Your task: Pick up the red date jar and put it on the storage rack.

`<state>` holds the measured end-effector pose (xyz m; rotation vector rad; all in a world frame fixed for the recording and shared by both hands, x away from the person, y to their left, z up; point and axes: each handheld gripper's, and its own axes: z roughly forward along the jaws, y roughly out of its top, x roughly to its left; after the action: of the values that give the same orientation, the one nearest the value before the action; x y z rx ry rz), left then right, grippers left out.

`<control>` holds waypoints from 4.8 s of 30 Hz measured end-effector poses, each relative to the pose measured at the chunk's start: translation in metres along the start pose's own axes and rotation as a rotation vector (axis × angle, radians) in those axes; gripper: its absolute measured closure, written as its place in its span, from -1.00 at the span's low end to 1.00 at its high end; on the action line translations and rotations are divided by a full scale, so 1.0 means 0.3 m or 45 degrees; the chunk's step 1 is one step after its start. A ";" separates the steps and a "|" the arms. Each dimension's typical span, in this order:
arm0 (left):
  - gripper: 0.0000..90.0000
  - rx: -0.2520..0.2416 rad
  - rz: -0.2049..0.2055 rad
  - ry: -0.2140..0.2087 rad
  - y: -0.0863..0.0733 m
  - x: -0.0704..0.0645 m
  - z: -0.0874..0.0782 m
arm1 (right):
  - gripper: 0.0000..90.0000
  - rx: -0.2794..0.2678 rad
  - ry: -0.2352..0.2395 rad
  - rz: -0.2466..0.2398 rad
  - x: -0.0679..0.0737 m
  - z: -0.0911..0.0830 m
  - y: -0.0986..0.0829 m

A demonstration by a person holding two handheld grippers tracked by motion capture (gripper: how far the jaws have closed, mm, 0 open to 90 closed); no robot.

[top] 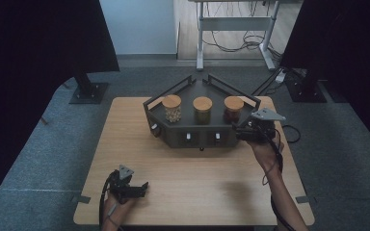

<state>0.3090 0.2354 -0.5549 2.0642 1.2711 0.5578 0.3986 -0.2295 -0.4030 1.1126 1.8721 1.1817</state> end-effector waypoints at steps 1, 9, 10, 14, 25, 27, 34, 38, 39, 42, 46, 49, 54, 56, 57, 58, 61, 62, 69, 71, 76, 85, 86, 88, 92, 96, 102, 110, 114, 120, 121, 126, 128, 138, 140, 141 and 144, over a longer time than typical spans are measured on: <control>-0.99 0.001 0.001 0.000 0.000 0.000 0.000 | -0.81 -0.002 0.001 0.000 0.001 -0.004 -0.002; -0.99 0.000 0.001 0.000 0.000 0.000 0.000 | -0.81 0.000 0.011 -0.007 0.010 -0.028 -0.021; -0.99 0.000 0.001 0.001 0.000 0.000 0.000 | -0.81 0.002 0.012 -0.006 0.010 -0.030 -0.023; -0.99 0.000 0.001 0.001 0.000 0.000 0.000 | -0.81 0.003 0.016 -0.006 0.012 -0.040 -0.034; -0.99 0.001 0.000 0.002 0.000 0.000 0.000 | -0.80 0.013 0.026 -0.005 0.012 -0.066 -0.068; -0.99 0.001 0.000 0.002 0.000 -0.001 0.000 | -0.80 0.016 0.025 -0.006 0.011 -0.069 -0.074; -0.99 -0.001 -0.001 0.002 0.000 -0.001 0.000 | -0.79 0.021 0.033 -0.002 0.014 -0.078 -0.093; -0.99 0.000 0.000 0.001 -0.001 -0.002 -0.001 | -0.79 0.027 0.038 -0.003 0.018 -0.082 -0.106; -0.99 0.000 0.000 0.000 -0.001 -0.002 -0.001 | -0.79 0.030 0.039 -0.003 0.019 -0.083 -0.110; -0.99 -0.001 0.000 0.001 -0.001 -0.003 -0.001 | -0.79 0.036 0.040 -0.006 0.021 -0.085 -0.121; -0.99 -0.001 0.000 0.001 -0.002 -0.003 -0.001 | -0.79 0.045 0.037 -0.005 0.022 -0.088 -0.135; -0.99 -0.001 0.000 0.001 -0.002 -0.003 -0.001 | -0.79 0.048 0.039 -0.003 0.022 -0.091 -0.146; -0.99 -0.001 -0.002 0.000 -0.002 -0.003 -0.001 | -0.78 0.055 0.042 -0.001 0.024 -0.095 -0.163; -0.99 -0.001 -0.002 0.000 -0.002 -0.003 -0.001 | -0.78 0.060 0.043 0.000 0.024 -0.096 -0.171; -0.99 -0.001 -0.002 0.000 -0.002 -0.003 -0.001 | -0.78 0.062 0.044 0.000 0.024 -0.096 -0.175; -0.99 -0.001 -0.002 0.000 -0.002 -0.003 -0.001 | -0.78 0.065 0.044 0.002 0.025 -0.096 -0.179; -0.99 0.001 0.001 0.000 -0.002 -0.003 -0.002 | -0.78 0.068 0.047 0.010 0.025 -0.097 -0.193; -0.99 0.001 0.001 0.000 -0.002 -0.003 -0.002 | -0.78 0.071 0.048 0.013 0.025 -0.097 -0.197; -0.99 0.001 0.001 0.000 -0.002 -0.003 -0.002 | -0.77 0.082 0.049 0.020 0.023 -0.100 -0.222; -0.99 0.001 0.001 0.000 -0.002 -0.003 -0.002 | -0.77 0.085 0.047 0.018 0.023 -0.101 -0.228; -0.99 0.001 0.001 0.000 -0.002 -0.003 -0.002 | -0.77 0.094 0.044 0.016 0.023 -0.104 -0.245; -0.99 0.001 0.001 0.000 -0.002 -0.004 -0.002 | -0.76 0.112 0.041 0.022 0.020 -0.107 -0.282; -0.99 0.001 0.001 0.000 -0.002 -0.004 -0.002 | -0.76 0.112 0.041 0.022 0.020 -0.107 -0.282; -0.99 0.003 0.004 0.001 -0.002 -0.003 -0.003 | -0.76 0.118 0.042 0.023 0.020 -0.106 -0.291; -0.99 0.001 0.002 0.001 -0.002 -0.004 -0.002 | -0.76 0.130 0.039 0.017 0.023 -0.105 -0.307; -0.99 0.001 0.003 0.001 -0.002 -0.004 -0.002 | -0.75 0.137 0.038 0.014 0.025 -0.102 -0.316; -0.99 0.001 0.003 0.001 -0.003 -0.004 -0.003 | -0.75 0.156 0.034 0.010 0.030 -0.098 -0.336; -0.99 0.000 0.002 0.000 -0.003 -0.005 -0.003 | -0.75 0.175 0.032 0.015 0.034 -0.089 -0.367; -0.99 0.000 0.002 0.001 -0.003 -0.005 -0.003 | -0.75 0.188 0.033 0.016 0.038 -0.082 -0.383; -0.99 0.000 0.002 0.001 -0.003 -0.005 -0.003 | -0.75 0.207 0.032 0.014 0.045 -0.072 -0.405; -0.99 0.000 0.002 0.001 -0.003 -0.005 -0.003 | -0.75 0.212 0.031 0.013 0.046 -0.071 -0.410; -0.99 0.000 0.002 0.001 -0.003 -0.005 -0.003 | -0.75 0.228 0.026 0.011 0.047 -0.065 -0.427; -0.99 0.000 0.002 0.001 -0.003 -0.005 -0.003 | -0.75 0.235 0.023 0.011 0.047 -0.063 -0.435; -0.99 0.000 0.002 0.001 -0.003 -0.005 -0.003 | -0.75 0.266 0.016 0.017 0.049 -0.053 -0.475; -0.99 0.000 0.001 0.001 -0.003 -0.005 -0.003 | -0.75 0.273 0.014 0.014 0.050 -0.050 -0.483; -0.99 0.000 0.002 0.001 -0.003 -0.005 -0.003 | -0.75 0.276 0.012 0.016 0.050 -0.049 -0.487; -0.99 0.000 0.001 0.001 -0.003 -0.005 -0.003 | -0.75 0.284 0.010 0.015 0.050 -0.046 -0.496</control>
<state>0.3070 0.2346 -0.5550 2.0648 1.2706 0.5592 0.3339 -0.2559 -0.5361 1.2403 2.0439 1.0025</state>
